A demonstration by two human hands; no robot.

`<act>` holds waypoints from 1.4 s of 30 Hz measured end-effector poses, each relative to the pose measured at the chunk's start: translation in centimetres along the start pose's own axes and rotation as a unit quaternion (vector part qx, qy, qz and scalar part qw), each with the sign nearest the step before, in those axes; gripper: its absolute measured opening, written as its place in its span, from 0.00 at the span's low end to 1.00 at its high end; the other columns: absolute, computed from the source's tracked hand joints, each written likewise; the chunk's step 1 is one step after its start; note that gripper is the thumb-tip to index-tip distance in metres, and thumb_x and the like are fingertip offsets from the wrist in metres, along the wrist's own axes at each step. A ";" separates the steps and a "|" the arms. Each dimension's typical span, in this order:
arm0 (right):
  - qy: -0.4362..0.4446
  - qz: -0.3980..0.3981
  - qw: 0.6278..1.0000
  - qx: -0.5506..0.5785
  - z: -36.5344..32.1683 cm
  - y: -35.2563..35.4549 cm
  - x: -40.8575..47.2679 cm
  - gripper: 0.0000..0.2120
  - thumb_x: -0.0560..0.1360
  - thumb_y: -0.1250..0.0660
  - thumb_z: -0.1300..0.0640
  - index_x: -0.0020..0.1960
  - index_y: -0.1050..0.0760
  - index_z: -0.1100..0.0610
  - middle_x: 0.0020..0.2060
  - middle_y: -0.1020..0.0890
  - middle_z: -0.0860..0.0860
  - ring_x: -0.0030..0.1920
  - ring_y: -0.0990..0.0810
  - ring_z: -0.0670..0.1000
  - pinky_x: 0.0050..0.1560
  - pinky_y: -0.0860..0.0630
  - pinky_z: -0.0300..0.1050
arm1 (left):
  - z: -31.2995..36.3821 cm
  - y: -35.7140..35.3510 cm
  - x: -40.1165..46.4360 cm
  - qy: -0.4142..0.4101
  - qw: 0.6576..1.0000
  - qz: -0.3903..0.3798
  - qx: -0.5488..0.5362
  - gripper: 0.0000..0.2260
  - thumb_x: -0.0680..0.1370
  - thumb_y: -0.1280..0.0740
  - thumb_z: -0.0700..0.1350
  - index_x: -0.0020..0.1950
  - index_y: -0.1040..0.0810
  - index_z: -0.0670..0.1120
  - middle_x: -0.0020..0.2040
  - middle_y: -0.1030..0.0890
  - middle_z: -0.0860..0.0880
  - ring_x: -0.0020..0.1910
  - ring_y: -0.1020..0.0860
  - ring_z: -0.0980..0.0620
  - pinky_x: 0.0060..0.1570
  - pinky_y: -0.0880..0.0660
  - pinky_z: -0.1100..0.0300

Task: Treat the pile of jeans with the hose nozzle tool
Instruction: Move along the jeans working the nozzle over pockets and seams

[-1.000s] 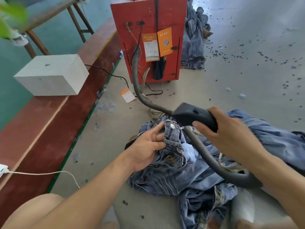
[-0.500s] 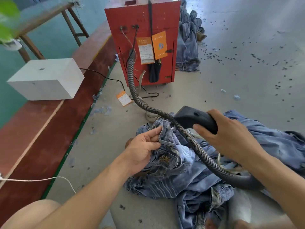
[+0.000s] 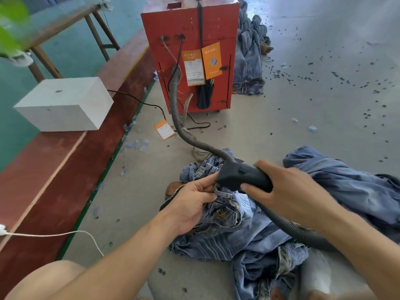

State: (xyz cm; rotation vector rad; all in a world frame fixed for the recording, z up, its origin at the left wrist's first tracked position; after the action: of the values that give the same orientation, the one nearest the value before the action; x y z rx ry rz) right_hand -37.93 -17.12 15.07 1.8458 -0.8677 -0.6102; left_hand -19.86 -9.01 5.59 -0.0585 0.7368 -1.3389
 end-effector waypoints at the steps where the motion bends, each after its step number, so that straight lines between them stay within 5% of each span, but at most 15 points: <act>1: 0.004 0.000 1.000 -0.004 -0.3 -0.5 0.2 0.23 0.71 0.45 0.24 0.52 0.32 0.40 0.32 0.21 0.43 0.29 0.22 0.42 0.31 0.21 0.46 | -0.1 0.1 0.0 -0.001 1.000 0.010 0.001 0.28 0.77 0.43 0.21 0.59 0.14 0.48 0.62 0.15 0.47 0.57 0.17 0.56 0.50 0.22 0.66; 4: -0.037 0.043 0.998 0.024 0.5 0.3 1.8 0.18 0.75 0.41 0.28 0.53 0.32 0.41 0.34 0.21 0.43 0.32 0.21 0.45 0.33 0.23 0.46 | -0.9 0.5 0.0 0.027 0.999 0.026 -0.030 0.24 0.78 0.44 0.24 0.64 0.17 0.43 0.63 0.16 0.41 0.58 0.17 0.46 0.55 0.20 0.54; 8: -0.047 0.039 0.997 0.056 3.0 2.0 2.0 0.17 0.73 0.39 0.29 0.49 0.31 0.42 0.32 0.21 0.45 0.29 0.22 0.44 0.30 0.29 0.41 | -1.0 0.6 -0.4 0.064 0.998 0.021 -0.005 0.15 0.82 0.34 0.42 0.67 0.20 0.40 0.59 0.17 0.39 0.56 0.18 0.41 0.58 0.20 0.45; 12: -0.002 -0.072 0.997 0.034 1.7 -0.7 1.3 0.18 0.72 0.38 0.28 0.50 0.28 0.41 0.33 0.19 0.44 0.32 0.20 0.42 0.32 0.23 0.42 | -1.1 1.4 -0.2 0.055 0.995 0.062 0.047 0.14 0.80 0.34 0.32 0.64 0.21 0.41 0.55 0.15 0.40 0.52 0.19 0.45 0.58 0.24 0.48; 17: 0.020 -0.017 0.995 0.094 0.3 -0.8 2.1 0.17 0.73 0.37 0.28 0.51 0.28 0.39 0.38 0.19 0.37 0.34 0.20 0.39 0.29 0.27 0.37 | -1.4 1.2 -0.1 0.032 0.992 0.025 0.116 0.17 0.78 0.35 0.27 0.63 0.20 0.42 0.59 0.15 0.40 0.60 0.21 0.42 0.70 0.30 0.43; 19: 0.000 0.012 0.995 0.099 1.5 0.4 2.3 0.16 0.73 0.37 0.28 0.50 0.30 0.38 0.40 0.21 0.31 0.35 0.21 0.38 0.29 0.31 0.37 | -1.3 1.2 -0.1 0.025 0.992 0.028 0.119 0.16 0.78 0.34 0.27 0.62 0.21 0.41 0.57 0.14 0.41 0.56 0.18 0.44 0.65 0.24 0.46; 22: -0.033 0.030 0.996 0.072 3.8 1.3 2.4 0.16 0.73 0.37 0.29 0.49 0.30 0.41 0.32 0.20 0.44 0.33 0.21 0.39 0.30 0.31 0.41 | -1.7 2.0 0.1 0.042 0.995 0.072 0.051 0.12 0.76 0.34 0.30 0.56 0.19 0.42 0.53 0.14 0.41 0.48 0.16 0.45 0.51 0.20 0.51; 25: -0.036 0.026 0.998 0.051 4.3 1.1 2.4 0.17 0.73 0.37 0.29 0.48 0.30 0.42 0.31 0.21 0.44 0.29 0.22 0.43 0.30 0.31 0.40 | -2.8 2.2 -0.2 0.107 0.987 0.084 -0.085 0.16 0.73 0.40 0.41 0.48 0.13 0.40 0.50 0.15 0.38 0.44 0.17 0.41 0.48 0.18 0.49; 28: -0.023 0.020 0.998 0.056 3.8 0.7 2.3 0.18 0.72 0.37 0.28 0.49 0.30 0.41 0.31 0.21 0.43 0.33 0.21 0.40 0.30 0.31 0.41 | -3.4 2.7 -0.1 0.119 0.972 0.113 -0.167 0.20 0.76 0.41 0.44 0.56 0.15 0.35 0.57 0.15 0.37 0.47 0.15 0.38 0.47 0.17 0.47; 30: -0.018 0.017 0.999 0.046 3.6 0.4 2.1 0.20 0.71 0.39 0.26 0.50 0.29 0.40 0.32 0.21 0.43 0.32 0.21 0.41 0.31 0.27 0.44 | -3.4 2.6 0.2 0.124 0.974 0.120 -0.144 0.18 0.81 0.40 0.45 0.60 0.16 0.36 0.57 0.15 0.36 0.49 0.14 0.38 0.46 0.16 0.47; 34: 0.005 -0.009 0.999 0.045 3.0 -0.2 1.8 0.22 0.68 0.42 0.22 0.50 0.30 0.37 0.34 0.20 0.39 0.33 0.20 0.40 0.32 0.24 0.43 | -2.8 2.5 0.6 0.080 0.990 0.106 -0.051 0.19 0.78 0.29 0.41 0.70 0.22 0.47 0.61 0.17 0.36 0.60 0.18 0.35 0.64 0.23 0.36; 37: 0.020 -0.036 0.998 0.052 2.5 -0.2 1.8 0.15 0.70 0.40 0.25 0.50 0.31 0.32 0.40 0.21 0.30 0.34 0.20 0.37 0.32 0.28 0.39 | -2.1 2.5 0.8 0.024 0.995 0.100 -0.006 0.24 0.77 0.27 0.37 0.70 0.24 0.54 0.58 0.15 0.39 0.55 0.15 0.39 0.58 0.19 0.42; 42: 0.038 -0.068 0.996 0.041 1.3 -1.0 1.5 0.17 0.71 0.39 0.26 0.52 0.30 0.35 0.38 0.19 0.35 0.32 0.20 0.40 0.31 0.23 0.40 | -1.8 1.9 1.3 -0.032 0.991 0.089 0.094 0.26 0.75 0.23 0.37 0.70 0.24 0.52 0.60 0.14 0.45 0.61 0.17 0.42 0.65 0.23 0.38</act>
State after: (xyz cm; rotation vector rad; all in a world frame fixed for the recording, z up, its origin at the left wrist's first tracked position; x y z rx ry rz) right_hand -37.61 -18.75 13.57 2.0015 -0.7303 -0.5927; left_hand -19.12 -9.03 2.79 0.1122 0.5464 -1.2235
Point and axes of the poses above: each hand's wrist, its own x-axis towards the middle knuckle, its own y-axis out of the back of the hand, z = x × y, the point moved 6 cm from there along x, towards the middle knuckle
